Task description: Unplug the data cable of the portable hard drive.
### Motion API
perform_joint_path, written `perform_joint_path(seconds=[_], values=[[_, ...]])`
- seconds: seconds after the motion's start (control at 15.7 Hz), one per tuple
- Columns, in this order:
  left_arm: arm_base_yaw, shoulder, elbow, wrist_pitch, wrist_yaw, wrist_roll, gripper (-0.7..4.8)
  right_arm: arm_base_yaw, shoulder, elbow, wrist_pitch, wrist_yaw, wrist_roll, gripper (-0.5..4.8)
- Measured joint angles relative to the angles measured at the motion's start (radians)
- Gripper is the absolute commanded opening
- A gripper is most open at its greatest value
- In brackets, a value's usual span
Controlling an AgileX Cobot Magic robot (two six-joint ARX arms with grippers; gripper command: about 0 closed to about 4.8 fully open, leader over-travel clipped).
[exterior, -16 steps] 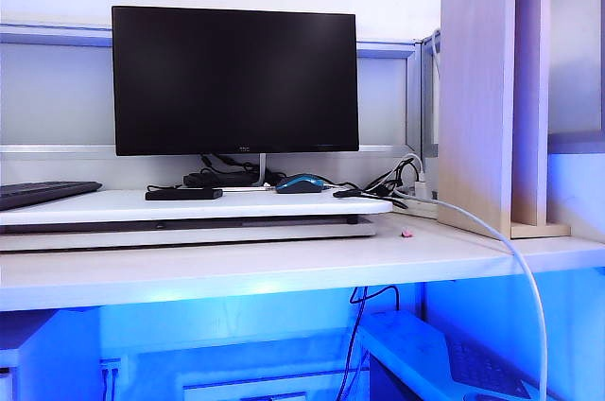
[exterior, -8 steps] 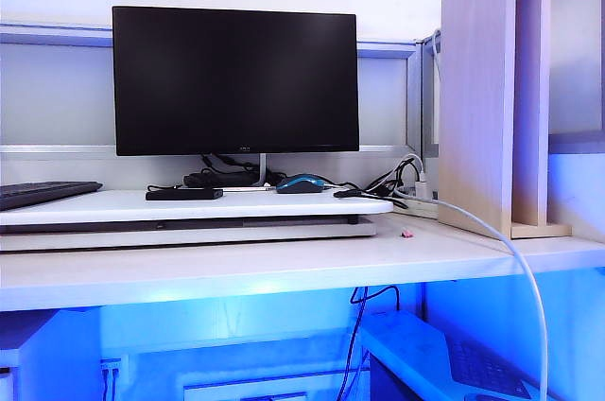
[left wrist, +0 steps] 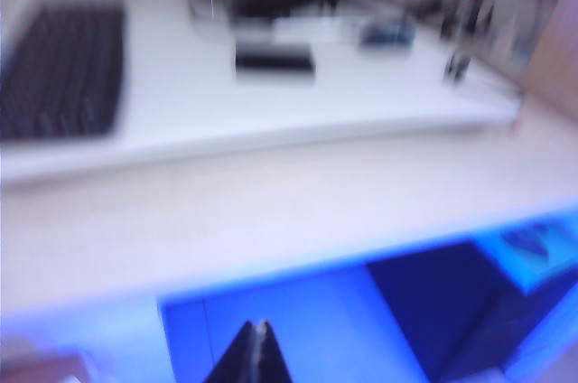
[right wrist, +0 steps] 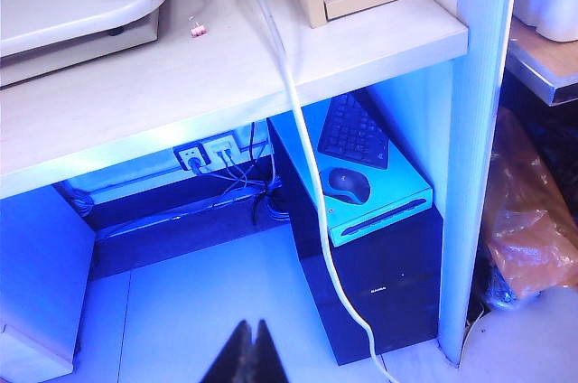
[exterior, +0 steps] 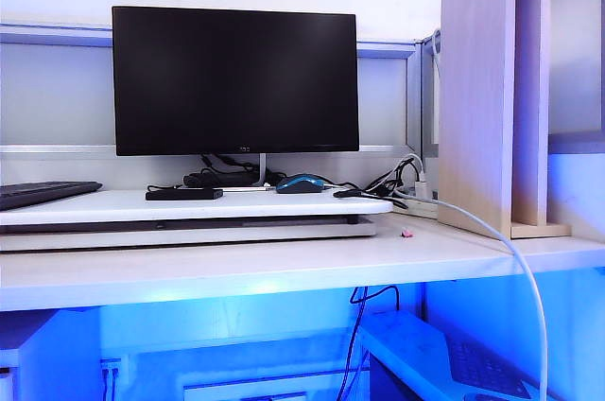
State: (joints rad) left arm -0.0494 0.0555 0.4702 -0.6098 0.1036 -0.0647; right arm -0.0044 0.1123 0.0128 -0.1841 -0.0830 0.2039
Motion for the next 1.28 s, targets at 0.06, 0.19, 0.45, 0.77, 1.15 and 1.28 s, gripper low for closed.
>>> perform_joint_path(seconds=[0.06,0.19,0.45,0.77,1.15,1.28], values=[[0.0,0.016,-0.002,-0.003,0.0,-0.029,-0.06,0.0,0.0,0.0,0.0,0.0,0.0,-0.06],[0.0,0.012,-0.156,0.137,-0.034,-0.23,-0.06,0.0,0.0,0.0,0.0,0.0,-0.007,-0.06],[0.0,-0.003,-0.282,0.285,-0.031,-0.083,-0.06,0.0,0.0,0.0,0.002,0.001,-0.022,-0.06],[0.0,0.0,-0.423,0.343,0.043,0.013,-0.06,0.0,-0.002,0.0,0.003,-0.001,-0.022,-0.06],[0.0,-0.004,-0.424,0.343,-0.036,0.023,-0.05,0.0,-0.003,-0.001,0.006,-0.019,-0.019,-0.06],[0.0,-0.004,-0.424,0.343,-0.035,0.023,-0.05,0.0,-0.003,-0.001,0.006,-0.019,-0.019,-0.06]])
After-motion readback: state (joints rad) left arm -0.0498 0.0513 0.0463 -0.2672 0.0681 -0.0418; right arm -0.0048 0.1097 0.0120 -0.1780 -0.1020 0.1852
